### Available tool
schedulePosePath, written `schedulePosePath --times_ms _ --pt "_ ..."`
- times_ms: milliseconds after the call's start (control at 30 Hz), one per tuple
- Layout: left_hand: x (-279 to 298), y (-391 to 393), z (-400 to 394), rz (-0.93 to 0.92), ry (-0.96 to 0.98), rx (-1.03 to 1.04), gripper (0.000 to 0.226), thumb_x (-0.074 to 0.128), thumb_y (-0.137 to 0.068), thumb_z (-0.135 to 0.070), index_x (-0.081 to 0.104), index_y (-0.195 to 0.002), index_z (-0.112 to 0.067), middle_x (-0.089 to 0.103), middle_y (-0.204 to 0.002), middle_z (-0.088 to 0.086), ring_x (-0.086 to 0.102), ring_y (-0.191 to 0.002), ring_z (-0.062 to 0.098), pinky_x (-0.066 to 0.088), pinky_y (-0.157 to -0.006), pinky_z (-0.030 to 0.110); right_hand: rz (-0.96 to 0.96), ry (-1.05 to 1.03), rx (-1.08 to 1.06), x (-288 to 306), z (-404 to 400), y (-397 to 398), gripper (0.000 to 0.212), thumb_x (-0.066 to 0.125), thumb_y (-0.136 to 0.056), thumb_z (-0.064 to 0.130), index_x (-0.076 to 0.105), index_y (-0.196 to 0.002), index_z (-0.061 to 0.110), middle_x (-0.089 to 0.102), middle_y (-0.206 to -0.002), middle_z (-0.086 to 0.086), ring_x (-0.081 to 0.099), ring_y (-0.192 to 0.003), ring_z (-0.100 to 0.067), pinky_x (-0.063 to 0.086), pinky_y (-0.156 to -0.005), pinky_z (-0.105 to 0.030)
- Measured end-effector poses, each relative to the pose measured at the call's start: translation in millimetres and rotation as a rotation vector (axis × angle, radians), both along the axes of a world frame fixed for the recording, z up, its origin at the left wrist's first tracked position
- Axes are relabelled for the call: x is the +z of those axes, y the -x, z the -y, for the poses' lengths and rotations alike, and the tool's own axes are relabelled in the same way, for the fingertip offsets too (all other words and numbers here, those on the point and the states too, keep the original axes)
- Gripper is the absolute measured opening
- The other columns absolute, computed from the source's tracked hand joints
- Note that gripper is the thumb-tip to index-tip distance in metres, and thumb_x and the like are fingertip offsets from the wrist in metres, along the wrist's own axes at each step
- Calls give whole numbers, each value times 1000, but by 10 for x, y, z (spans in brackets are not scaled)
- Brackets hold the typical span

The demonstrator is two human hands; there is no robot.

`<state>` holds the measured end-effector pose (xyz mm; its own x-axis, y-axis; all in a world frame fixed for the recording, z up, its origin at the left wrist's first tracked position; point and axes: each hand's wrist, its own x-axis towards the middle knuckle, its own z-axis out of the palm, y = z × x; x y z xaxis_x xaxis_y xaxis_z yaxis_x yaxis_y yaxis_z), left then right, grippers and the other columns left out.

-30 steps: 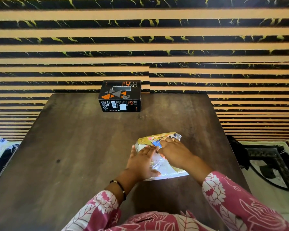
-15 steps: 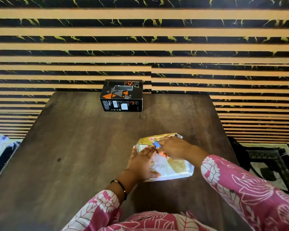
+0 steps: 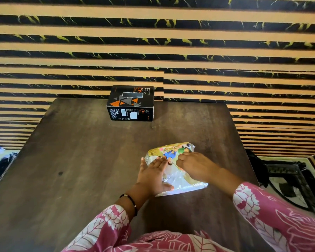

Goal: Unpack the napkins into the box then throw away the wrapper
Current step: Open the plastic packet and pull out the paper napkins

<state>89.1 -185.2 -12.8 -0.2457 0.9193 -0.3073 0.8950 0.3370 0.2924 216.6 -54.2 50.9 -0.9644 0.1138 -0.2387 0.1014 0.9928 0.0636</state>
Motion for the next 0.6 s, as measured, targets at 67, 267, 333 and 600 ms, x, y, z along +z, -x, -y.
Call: schedulePosePath --times_ms 67,267,333,600 --pt "30 53 -97 -22 19 26 97 52 -76 -66 4 -148 -21 8 -158 -3 4 -145 12 -16 -108 60 -70 -34 1 45 -42 22 27 57 -65 -9 64 -86 8 67 -83 -9 63 -81 -28 50 -65 -32" --pt "285 299 -465 -141 34 82 94 56 -78 -61 11 -146 -14 14 -156 5 8 -144 18 -14 -107 62 -245 -187 -113 125 -15 44 30 42 -64 12 68 -77 19 66 -64 3 64 -62 -15 50 -53 -22" --pt "345 256 -438 -151 -43 13 88 57 -79 -57 16 -145 -16 19 -155 5 12 -144 20 -9 -111 59 -292 -186 -173 93 40 -73 19 65 -58 12 69 -75 19 67 -67 3 66 -65 -18 52 -55 -23" --pt "144 -262 34 53 -217 -15 58 37 -85 -60 44 -131 -25 44 -140 0 40 -128 24 27 -111 38 -309 -49 -448 -493 461 -698 18 55 -67 24 70 -78 24 70 -77 6 64 -71 -15 50 -58 -22"
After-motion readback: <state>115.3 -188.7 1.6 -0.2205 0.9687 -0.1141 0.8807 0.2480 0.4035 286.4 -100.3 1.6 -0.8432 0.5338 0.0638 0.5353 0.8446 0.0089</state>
